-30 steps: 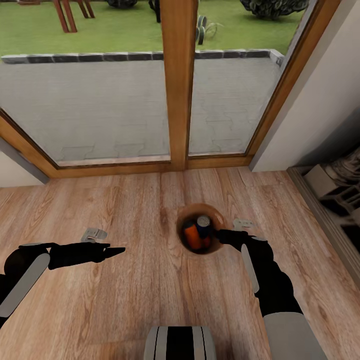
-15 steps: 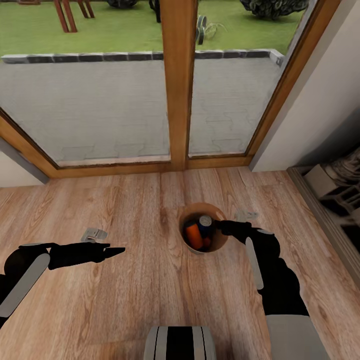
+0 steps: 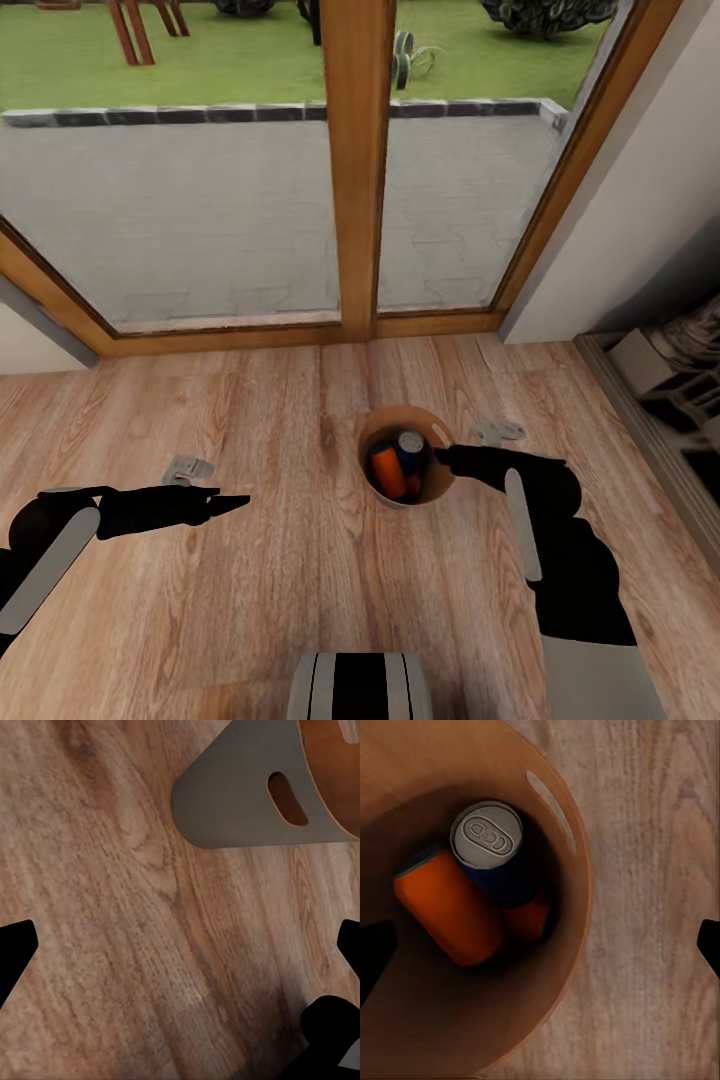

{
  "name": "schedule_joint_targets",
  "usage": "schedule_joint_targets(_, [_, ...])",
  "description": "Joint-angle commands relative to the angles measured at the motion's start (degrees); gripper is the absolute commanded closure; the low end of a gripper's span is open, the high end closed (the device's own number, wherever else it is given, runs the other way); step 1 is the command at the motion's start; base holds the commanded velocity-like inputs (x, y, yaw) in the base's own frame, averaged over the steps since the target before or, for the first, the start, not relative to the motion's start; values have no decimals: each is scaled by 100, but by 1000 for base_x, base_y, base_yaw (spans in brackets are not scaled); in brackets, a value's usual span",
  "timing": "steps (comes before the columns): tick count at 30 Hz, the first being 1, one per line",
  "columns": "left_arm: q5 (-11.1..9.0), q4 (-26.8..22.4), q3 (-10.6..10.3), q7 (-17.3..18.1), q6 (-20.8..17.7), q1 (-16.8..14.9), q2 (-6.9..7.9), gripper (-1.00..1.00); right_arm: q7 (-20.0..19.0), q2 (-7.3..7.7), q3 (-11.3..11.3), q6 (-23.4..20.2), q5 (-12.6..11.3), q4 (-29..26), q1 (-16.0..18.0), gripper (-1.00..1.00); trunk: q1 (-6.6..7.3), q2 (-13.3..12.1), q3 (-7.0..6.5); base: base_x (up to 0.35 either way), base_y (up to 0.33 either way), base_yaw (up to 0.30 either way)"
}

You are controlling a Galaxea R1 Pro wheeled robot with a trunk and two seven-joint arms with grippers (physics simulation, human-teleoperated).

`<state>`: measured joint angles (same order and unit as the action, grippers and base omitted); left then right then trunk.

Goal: Put the three can of soda from the living room inside the tash can in the kitchen.

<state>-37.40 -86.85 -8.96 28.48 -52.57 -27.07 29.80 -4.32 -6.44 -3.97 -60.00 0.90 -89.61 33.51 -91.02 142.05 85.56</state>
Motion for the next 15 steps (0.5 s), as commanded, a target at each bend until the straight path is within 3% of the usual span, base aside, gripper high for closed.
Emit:
schedule_joint_targets(1, [1, 0, 0, 2, 0, 0, 0, -100, 0, 1, -1, 0, -1, -7, -15, -100, 0, 0, 0, 0, 0, 0])
schedule_joint_targets(7, [-1, 1, 0, 6, -1, 0, 0, -100, -6, 7, -7, 0, -1, -29, -335, -100, 0, 0, 0, 0, 0, 0])
schedule_joint_targets(15, [-4, 1, 0, 8, -7, 0, 0, -100, -13, 11, -7, 0, -2, -30, -442, -100, 0, 0, 0, 0, 0, 0])
